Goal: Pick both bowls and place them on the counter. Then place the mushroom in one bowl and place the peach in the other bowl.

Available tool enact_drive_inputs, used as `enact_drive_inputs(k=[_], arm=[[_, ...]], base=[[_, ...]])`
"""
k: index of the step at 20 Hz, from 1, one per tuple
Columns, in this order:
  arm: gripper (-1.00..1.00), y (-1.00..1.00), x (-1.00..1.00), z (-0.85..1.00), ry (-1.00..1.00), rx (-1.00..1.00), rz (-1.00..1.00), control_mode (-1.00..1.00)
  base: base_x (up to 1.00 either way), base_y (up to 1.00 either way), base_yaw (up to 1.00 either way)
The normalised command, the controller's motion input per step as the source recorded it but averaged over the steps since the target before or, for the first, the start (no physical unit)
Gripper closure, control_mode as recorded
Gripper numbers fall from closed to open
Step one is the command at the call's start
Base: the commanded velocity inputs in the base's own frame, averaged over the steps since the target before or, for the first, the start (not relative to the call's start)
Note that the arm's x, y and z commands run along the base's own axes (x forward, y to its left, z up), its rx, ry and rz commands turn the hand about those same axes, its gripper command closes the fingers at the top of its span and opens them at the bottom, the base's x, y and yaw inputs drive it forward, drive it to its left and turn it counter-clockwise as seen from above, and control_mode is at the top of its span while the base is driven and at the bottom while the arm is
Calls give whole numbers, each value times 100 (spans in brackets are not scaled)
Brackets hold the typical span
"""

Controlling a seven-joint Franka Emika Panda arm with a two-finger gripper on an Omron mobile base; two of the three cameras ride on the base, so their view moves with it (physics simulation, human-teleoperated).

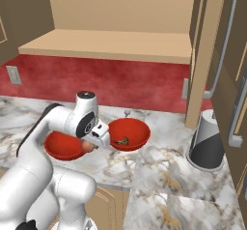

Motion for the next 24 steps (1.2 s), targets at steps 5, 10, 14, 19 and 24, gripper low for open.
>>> enact_drive_inputs(k=[5, 10, 14, 19, 24], arm=[[100, 82, 38, 17, 1, 0, 0, -100], [100, 69, 36, -4, 5, 0, 0, -100], [100, 43, 30, -33, 9, -2, 1, -100], [100, 32, 23, -37, 9, -4, 2, -100], [100, 23, 14, -20, 7, 0, 2, -100]], base=[[0, 0, 0], [0, 0, 0], [0, 0, 0], [0, 0, 0], [0, 0, 0]])
